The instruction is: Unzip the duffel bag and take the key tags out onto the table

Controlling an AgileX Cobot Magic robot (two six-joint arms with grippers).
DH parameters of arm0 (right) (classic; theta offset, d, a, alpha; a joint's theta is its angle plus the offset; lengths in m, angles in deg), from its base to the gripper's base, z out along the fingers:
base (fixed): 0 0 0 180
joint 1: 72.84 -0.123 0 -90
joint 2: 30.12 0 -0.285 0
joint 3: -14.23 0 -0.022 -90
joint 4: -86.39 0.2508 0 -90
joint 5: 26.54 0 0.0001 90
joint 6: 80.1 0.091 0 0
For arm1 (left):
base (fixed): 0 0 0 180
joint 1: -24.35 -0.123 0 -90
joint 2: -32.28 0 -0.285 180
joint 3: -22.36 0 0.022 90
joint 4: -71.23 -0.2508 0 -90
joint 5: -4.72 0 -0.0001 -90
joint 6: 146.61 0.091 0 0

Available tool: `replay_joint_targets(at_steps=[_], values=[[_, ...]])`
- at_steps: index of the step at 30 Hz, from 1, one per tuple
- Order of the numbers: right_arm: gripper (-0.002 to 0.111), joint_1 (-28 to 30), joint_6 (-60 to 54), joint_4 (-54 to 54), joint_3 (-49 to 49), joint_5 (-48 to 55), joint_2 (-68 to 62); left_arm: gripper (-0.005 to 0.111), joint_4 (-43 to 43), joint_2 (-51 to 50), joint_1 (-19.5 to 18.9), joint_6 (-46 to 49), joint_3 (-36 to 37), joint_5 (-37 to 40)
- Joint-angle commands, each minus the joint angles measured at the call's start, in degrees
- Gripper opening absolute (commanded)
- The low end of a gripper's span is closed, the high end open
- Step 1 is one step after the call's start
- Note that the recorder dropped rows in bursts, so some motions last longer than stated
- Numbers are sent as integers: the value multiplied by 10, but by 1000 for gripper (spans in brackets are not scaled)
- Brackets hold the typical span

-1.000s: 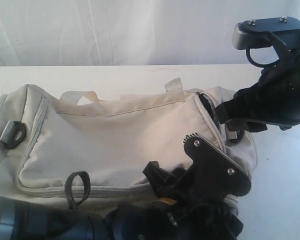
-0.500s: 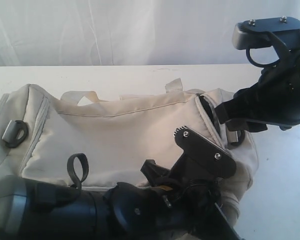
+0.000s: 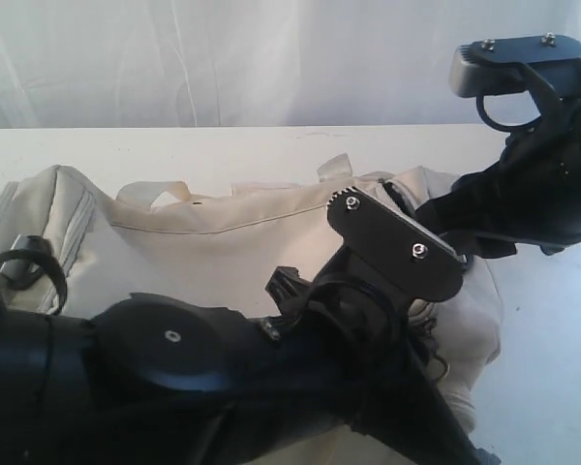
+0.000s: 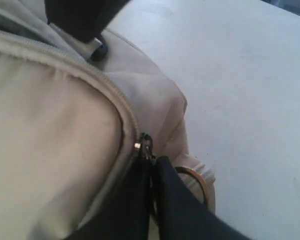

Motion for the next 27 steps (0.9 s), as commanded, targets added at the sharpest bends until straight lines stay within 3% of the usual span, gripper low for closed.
replay_joint_targets(at_steps=[1, 7, 17, 20, 25, 27], values=[[47, 2, -8, 29, -3, 7, 1, 0, 14, 27, 0, 18, 9, 18], [54, 2, -13, 53, -5, 4, 1, 0, 14, 42, 0, 16, 40, 33], [53, 2, -49, 142, -60, -55, 1, 0, 14, 44, 0, 16, 48, 56], [38, 2, -49, 142, -67, -63, 1, 0, 14, 48, 0, 16, 48, 57], [0, 2, -49, 127, -70, -79, -3, 0, 14, 67, 0, 16, 55, 55], [0, 2, -48, 116, -70, -83, -7, 0, 14, 77, 0, 12, 65, 57]])
